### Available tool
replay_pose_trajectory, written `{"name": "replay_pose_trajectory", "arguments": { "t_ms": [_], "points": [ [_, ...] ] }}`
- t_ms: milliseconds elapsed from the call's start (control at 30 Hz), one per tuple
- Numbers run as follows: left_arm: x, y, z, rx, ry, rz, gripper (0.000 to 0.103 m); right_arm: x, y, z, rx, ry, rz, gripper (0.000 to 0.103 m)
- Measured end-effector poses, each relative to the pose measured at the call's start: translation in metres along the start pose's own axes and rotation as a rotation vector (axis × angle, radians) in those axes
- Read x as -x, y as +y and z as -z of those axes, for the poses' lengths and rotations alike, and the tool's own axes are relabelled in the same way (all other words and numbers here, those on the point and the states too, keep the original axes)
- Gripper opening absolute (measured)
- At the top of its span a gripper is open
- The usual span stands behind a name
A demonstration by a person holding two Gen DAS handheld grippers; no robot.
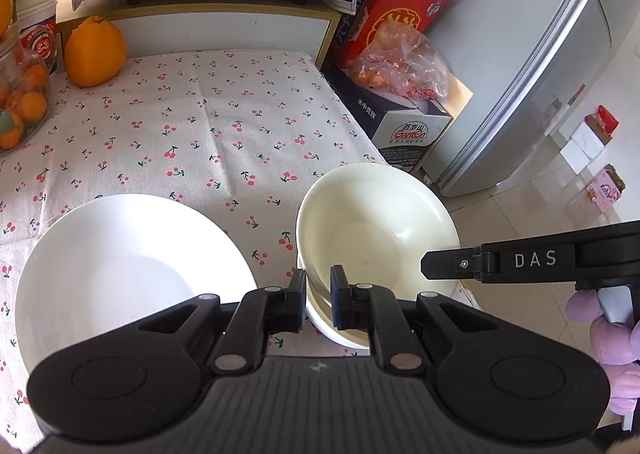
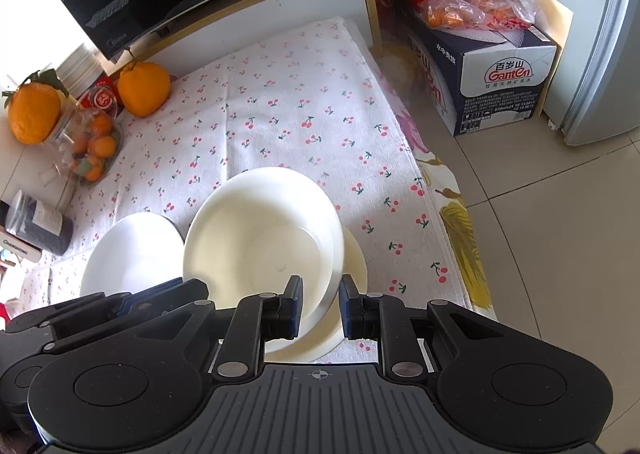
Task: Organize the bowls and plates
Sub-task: 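Lower the small bowl into the nested white bowls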
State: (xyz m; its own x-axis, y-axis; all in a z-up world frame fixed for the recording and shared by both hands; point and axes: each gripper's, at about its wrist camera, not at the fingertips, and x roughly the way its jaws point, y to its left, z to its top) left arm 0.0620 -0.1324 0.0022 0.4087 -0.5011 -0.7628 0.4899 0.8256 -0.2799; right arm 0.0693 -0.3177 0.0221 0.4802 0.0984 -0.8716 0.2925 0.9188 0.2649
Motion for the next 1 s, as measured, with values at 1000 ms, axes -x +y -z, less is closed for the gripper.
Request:
{"name": "replay_pose_trajectory", "arguments": {
  "t_ms": [1000],
  "points": [
    [-0.014,-0.005,0.004,-0.046,0.065,-0.022,0.012,-0.015,0.005,0.001,0.057,0.047,0.051,0.022]
  ]
}}
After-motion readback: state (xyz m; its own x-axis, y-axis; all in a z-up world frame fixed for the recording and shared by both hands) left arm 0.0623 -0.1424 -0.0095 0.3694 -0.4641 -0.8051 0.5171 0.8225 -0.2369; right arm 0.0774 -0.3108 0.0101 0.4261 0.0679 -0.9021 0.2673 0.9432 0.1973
